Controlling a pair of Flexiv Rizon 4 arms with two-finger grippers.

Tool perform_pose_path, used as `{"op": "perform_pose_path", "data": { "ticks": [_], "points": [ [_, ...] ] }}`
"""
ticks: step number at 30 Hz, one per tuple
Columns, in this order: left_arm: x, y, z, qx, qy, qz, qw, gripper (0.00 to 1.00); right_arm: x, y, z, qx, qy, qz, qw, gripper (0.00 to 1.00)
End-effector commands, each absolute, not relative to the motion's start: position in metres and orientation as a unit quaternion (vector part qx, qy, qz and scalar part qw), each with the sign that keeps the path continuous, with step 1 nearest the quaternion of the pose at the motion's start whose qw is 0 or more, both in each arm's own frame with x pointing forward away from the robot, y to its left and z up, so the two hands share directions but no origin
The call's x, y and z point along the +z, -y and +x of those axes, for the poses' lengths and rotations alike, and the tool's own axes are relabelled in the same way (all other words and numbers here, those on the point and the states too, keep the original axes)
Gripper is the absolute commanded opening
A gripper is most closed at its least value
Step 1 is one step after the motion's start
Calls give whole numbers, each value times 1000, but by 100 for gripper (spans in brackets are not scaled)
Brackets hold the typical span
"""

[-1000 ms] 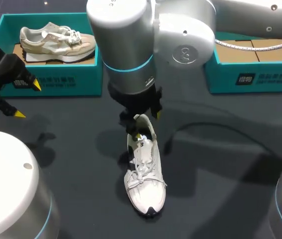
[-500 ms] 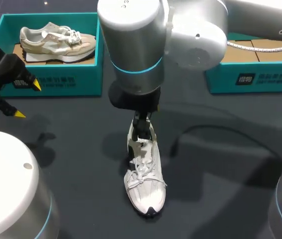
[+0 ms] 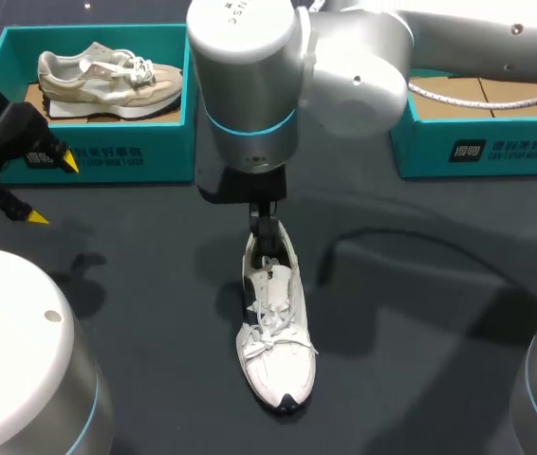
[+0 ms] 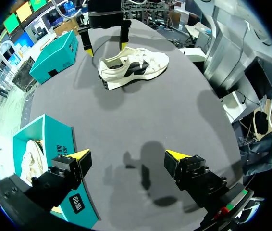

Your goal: Take the shoe out of the shoebox, open the shoe tongue, remove and reinsert the insole, then place the shoe into the shoebox

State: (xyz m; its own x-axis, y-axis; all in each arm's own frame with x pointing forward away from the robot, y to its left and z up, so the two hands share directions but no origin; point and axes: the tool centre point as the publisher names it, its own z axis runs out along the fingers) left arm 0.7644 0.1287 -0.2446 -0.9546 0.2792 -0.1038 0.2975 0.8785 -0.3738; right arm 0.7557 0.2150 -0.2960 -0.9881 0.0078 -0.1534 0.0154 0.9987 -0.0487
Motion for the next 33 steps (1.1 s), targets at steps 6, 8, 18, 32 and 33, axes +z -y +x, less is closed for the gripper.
{"op": "perform_pose_path", "data": {
  "ticks": [6, 8, 18, 32, 33],
  "points": [
    [-244, -129, 764, -196, -969, 149, 23, 100, -323, -216, 771, -13, -997, -8, 80, 100],
    [-244, -129, 764, -196, -969, 149, 23, 100, -328, -217, 774, -12, -996, -11, 83, 100],
    [-244, -129, 764, -196, -969, 149, 23, 100, -362, -221, 792, -6, -997, -20, 79, 100],
    [-244, -129, 764, -196, -969, 149, 23, 100, -390, -211, 806, 11, -998, -22, 50, 100],
    [-244, -129, 764, -196, -969, 149, 23, 100, -391, -211, 806, 11, -999, -22, 48, 98]
  ]
}}
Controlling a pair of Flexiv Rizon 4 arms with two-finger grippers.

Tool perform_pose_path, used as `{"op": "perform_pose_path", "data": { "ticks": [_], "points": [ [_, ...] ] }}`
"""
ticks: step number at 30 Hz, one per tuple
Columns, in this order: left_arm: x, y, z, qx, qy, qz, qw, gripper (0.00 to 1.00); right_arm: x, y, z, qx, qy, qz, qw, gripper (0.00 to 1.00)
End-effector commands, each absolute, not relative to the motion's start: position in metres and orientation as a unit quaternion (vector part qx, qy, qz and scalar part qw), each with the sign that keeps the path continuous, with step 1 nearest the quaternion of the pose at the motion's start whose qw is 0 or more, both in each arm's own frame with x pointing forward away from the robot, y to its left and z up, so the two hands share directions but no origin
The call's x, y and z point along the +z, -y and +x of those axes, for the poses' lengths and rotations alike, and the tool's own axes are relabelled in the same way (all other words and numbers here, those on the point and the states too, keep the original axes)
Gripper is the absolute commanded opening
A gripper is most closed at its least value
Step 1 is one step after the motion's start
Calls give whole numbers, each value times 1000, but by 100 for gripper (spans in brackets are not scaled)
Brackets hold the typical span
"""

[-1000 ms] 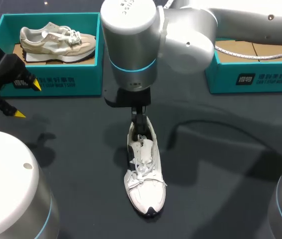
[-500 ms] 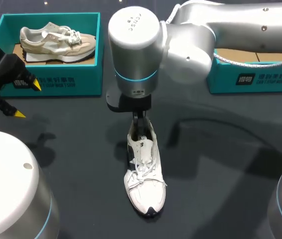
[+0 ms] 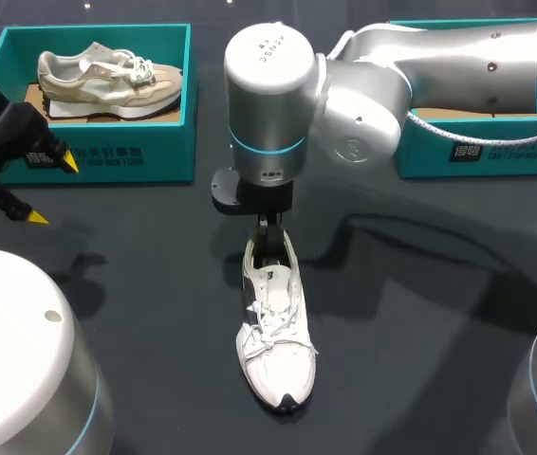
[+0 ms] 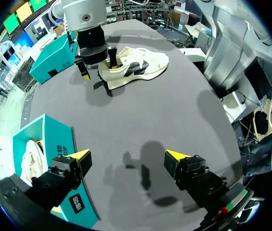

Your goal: Take the shoe out of the shoebox, open the shoe tongue, remove and reinsert the insole, then place the shoe into the shoebox

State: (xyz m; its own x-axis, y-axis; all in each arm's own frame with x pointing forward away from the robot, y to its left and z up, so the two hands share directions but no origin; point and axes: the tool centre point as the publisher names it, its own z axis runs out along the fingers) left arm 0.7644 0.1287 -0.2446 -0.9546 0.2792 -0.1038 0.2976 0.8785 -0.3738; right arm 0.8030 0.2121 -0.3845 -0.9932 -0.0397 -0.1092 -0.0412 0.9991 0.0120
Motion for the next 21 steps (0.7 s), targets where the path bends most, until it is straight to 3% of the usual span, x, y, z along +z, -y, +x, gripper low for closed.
{"op": "perform_pose_path", "data": {
  "ticks": [1, 6, 7, 10, 11, 12, 21],
  "points": [
    [-244, -129, 764, -196, -969, 149, 23, 100, -393, -211, 806, 12, -999, -22, 46, 83],
    [-244, -129, 764, -196, -969, 149, 23, 100, -398, -212, 805, 17, -999, -25, 36, 68],
    [-244, -129, 764, -196, -969, 149, 23, 100, -399, -212, 804, 17, -999, -24, 35, 50],
    [-244, -129, 764, -196, -969, 149, 23, 100, -399, -211, 802, 18, -999, -22, 34, 28],
    [-244, -129, 764, -196, -969, 149, 23, 100, -399, -211, 801, 18, -999, -21, 34, 5],
    [-244, -129, 764, -196, -969, 149, 23, 100, -398, -211, 800, 18, -999, -20, 35, 0],
    [-244, -129, 764, -196, -969, 149, 23, 100, -377, -206, 787, 22, -999, -15, 44, 0]
  ]
}}
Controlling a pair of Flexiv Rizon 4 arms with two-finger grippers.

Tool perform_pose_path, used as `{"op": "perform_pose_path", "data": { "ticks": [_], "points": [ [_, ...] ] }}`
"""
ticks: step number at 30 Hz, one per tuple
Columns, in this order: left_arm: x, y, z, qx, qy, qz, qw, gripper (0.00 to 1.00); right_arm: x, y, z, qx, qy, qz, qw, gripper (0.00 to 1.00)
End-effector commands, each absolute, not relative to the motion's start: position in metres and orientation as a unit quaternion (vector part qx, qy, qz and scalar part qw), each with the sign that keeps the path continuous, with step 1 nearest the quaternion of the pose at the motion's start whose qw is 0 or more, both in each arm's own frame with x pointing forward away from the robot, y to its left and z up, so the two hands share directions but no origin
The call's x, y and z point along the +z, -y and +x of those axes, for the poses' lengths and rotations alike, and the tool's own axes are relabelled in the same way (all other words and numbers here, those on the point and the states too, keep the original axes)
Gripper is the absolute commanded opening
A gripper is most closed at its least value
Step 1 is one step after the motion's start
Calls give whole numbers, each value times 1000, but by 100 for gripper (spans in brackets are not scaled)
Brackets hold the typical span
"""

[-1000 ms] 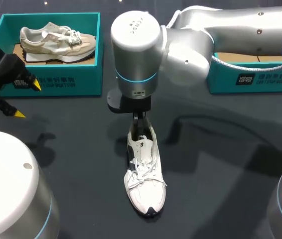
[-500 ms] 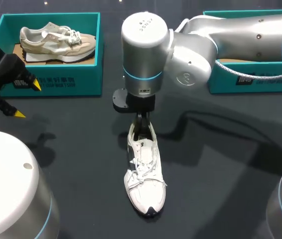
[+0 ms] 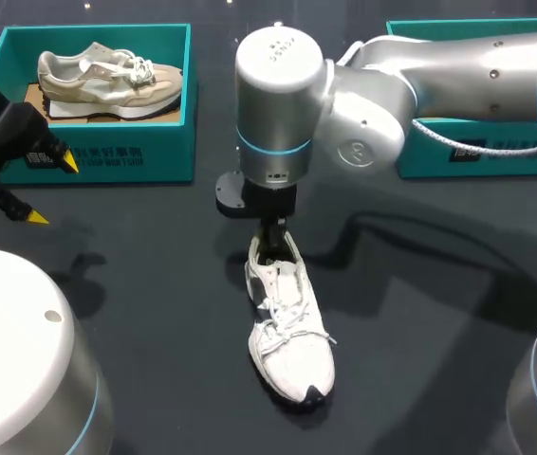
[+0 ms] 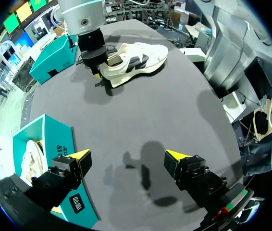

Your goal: Take the shoe out of the shoebox, open the shoe tongue, remove and reinsert the insole, then place the shoe into the shoebox

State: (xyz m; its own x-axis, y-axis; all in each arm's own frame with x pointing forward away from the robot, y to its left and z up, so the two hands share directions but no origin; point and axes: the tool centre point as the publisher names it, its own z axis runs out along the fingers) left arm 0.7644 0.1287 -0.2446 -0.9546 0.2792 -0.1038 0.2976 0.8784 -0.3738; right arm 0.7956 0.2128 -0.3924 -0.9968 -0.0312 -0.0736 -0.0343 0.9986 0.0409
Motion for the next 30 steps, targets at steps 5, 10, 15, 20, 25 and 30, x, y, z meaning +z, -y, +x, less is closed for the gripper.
{"op": "perform_pose_path", "data": {
  "ticks": [5, 10, 15, 20, 25, 30],
  "points": [
    [-244, -129, 764, -196, -969, 149, 23, 100, -352, -198, 784, 20, -999, -11, 49, 0],
    [-244, -129, 764, -196, -969, 149, 23, 100, -316, -181, 789, 7, -998, -3, 57, 0],
    [-244, -129, 764, -196, -969, 149, 23, 100, -280, -164, 803, -10, -998, 7, 65, 0],
    [-244, -129, 764, -196, -969, 149, 23, 100, -242, -139, 822, 3, -997, 5, 76, 0],
    [-244, -129, 764, -196, -969, 149, 23, 100, -235, -133, 826, 7, -997, 13, 80, 0],
    [-244, -129, 764, -196, -969, 149, 23, 100, -235, -133, 826, 7, -997, 13, 80, 0]
  ]
}}
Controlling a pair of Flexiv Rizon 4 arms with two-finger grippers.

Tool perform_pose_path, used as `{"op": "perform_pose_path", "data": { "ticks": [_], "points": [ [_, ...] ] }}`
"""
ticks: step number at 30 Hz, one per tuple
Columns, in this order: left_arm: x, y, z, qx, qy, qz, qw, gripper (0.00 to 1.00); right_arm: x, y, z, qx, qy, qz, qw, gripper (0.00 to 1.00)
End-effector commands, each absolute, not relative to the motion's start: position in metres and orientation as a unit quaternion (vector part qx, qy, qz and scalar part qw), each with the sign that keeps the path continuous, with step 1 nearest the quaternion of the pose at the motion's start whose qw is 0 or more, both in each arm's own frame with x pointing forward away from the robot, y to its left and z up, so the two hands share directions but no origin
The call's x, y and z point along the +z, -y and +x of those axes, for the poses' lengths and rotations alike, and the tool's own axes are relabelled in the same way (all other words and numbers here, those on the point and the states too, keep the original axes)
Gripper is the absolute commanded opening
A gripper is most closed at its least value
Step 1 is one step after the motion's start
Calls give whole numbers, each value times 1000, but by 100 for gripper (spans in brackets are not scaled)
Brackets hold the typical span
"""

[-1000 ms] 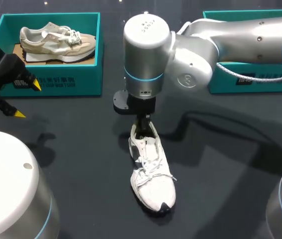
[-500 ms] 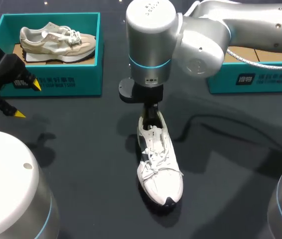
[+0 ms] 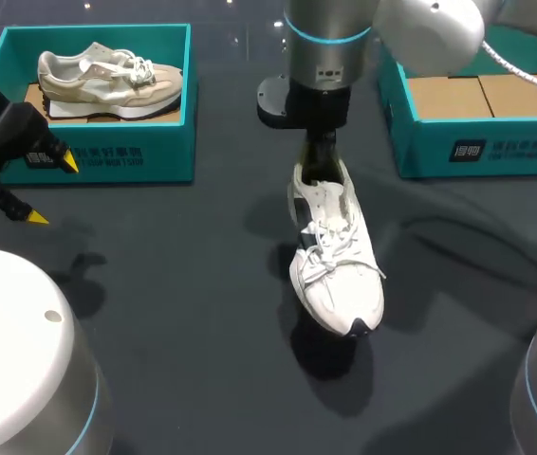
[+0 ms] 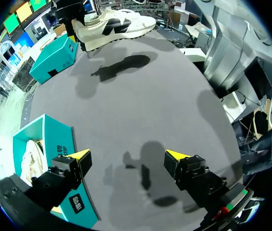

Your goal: Take the shoe out of the shoebox, open the shoe tongue, remove and reinsert the insole, then place the shoe into the shoebox

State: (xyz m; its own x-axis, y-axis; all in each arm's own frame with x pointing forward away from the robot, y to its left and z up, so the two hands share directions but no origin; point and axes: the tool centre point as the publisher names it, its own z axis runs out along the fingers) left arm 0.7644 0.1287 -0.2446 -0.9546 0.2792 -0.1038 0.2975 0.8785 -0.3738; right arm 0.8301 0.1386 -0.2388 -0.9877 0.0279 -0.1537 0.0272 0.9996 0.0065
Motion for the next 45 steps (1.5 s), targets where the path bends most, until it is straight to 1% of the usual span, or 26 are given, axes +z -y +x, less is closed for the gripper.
{"op": "perform_pose_path", "data": {
  "ticks": [1, 6, 13, 20, 34, 37, 42, 45],
  "points": [
    [-244, -129, 764, -196, -969, 149, 23, 100, -235, -133, 826, 7, -997, 13, 80, 0],
    [-244, -129, 764, -196, -969, 149, 23, 100, -235, -133, 826, 7, -997, 13, 80, 0],
    [-244, -129, 764, -196, -969, 149, 23, 100, -189, -100, 854, -13, -996, 27, 89, 0],
    [-244, -129, 764, -196, -969, 149, 23, 100, -138, -69, 899, -35, -991, 41, 120, 0],
    [-244, -129, 764, -196, -969, 149, 23, 100, -138, -69, 899, -35, -991, 41, 120, 0],
    [-244, -129, 764, -196, -969, 149, 23, 100, -127, -54, 920, -53, -989, 56, 129, 0],
    [-244, -129, 764, -196, -969, 149, 23, 100, -100, -16, 958, -99, -985, 69, 127, 0],
    [-244, -129, 764, -196, -969, 149, 23, 100, -83, 8, 984, -100, -984, 60, 134, 0]
  ]
}}
